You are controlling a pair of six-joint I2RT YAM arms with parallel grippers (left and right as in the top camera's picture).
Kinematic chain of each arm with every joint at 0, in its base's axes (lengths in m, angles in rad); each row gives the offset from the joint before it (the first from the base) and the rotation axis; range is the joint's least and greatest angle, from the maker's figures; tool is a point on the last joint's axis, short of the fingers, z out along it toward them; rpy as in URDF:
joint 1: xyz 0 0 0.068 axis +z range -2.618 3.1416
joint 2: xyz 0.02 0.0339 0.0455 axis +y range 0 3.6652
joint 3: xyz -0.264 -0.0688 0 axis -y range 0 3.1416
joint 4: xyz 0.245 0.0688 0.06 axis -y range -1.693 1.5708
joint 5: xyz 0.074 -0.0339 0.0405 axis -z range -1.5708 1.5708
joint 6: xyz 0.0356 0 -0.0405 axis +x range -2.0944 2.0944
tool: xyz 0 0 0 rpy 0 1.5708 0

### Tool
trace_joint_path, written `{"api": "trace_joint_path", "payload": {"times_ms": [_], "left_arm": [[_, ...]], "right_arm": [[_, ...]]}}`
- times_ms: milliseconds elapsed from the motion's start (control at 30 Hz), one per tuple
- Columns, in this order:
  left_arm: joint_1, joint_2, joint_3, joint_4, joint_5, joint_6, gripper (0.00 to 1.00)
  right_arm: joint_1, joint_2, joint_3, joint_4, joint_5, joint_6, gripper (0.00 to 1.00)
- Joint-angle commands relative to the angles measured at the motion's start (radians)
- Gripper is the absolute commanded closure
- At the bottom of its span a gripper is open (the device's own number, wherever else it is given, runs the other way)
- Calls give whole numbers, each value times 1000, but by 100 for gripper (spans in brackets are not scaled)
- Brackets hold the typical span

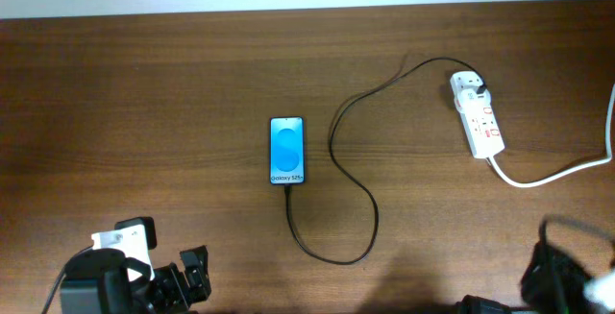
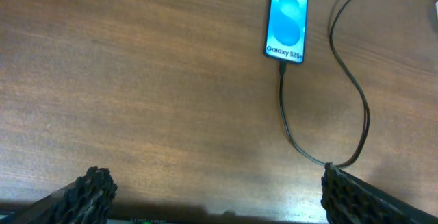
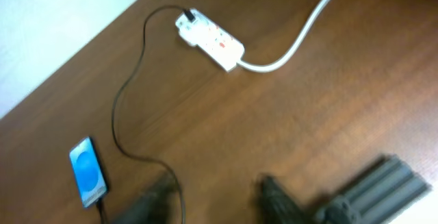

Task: Plug charger to phone and switch on socket

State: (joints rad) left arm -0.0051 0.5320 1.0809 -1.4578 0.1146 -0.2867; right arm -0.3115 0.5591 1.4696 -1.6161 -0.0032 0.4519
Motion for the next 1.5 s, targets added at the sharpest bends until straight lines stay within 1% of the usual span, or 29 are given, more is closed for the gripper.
{"api": "trace_joint_path", "payload": {"times_ms": [0,33,100,233,267,300,467,533,633,667,733,767,833,933,1033,1100,1233,1400,1467], "left_arm": [[-1,-2,1,1,-10,12,1],[-1,-2,1,1,-11,12,1],[-1,-2,1,1,-11,12,1],[-1,-2,1,1,-11,12,1],[-1,-2,1,1,-11,12,1],[-1,-2,1,1,-11,12,1],[-1,-2,1,1,-11,12,1],[-1,-2,1,1,-11,12,1],[-1,-2,1,1,-11,12,1],[-1,-2,1,1,-11,12,1],[-1,-2,1,1,-11,12,1],[-1,-2,1,1,-11,12,1],[-1,-2,1,1,-11,12,1],[-1,-2,1,1,-11,12,1],[-1,-2,1,1,-11,12,1],[-1,-2,1,1,-11,12,1],[-1,-2,1,1,-11,12,1],[-1,-2,1,1,-11,12,1],[-1,-2,1,1,-11,12,1]], "right_arm": [[-3,-127,0,-40,9,-3,0],[-3,-154,0,-53,9,-3,2],[-3,-179,0,-80,8,-3,2],[-3,-180,0,-82,11,-4,2],[-3,-180,0,-79,84,-7,2],[-3,-180,0,-82,117,-7,2],[-2,-180,-8,-60,121,-7,2],[0,-216,-90,55,108,-7,2],[77,-387,-352,329,19,-6,2],[96,-452,-470,441,-24,-4,2],[129,-515,-636,642,-68,1,2],[148,-546,-746,797,-100,1,2],[162,-555,-896,1007,-153,1,2],[163,-555,-1134,1384,-214,1,1],[174,-555,-1287,1600,-219,1,2],[204,-555,-1333,1638,-174,1,1],[240,-555,-1392,1640,-68,0,2],[241,-555,-1453,1640,-21,0,1],[241,-555,-1464,1597,-6,0,2]]}}
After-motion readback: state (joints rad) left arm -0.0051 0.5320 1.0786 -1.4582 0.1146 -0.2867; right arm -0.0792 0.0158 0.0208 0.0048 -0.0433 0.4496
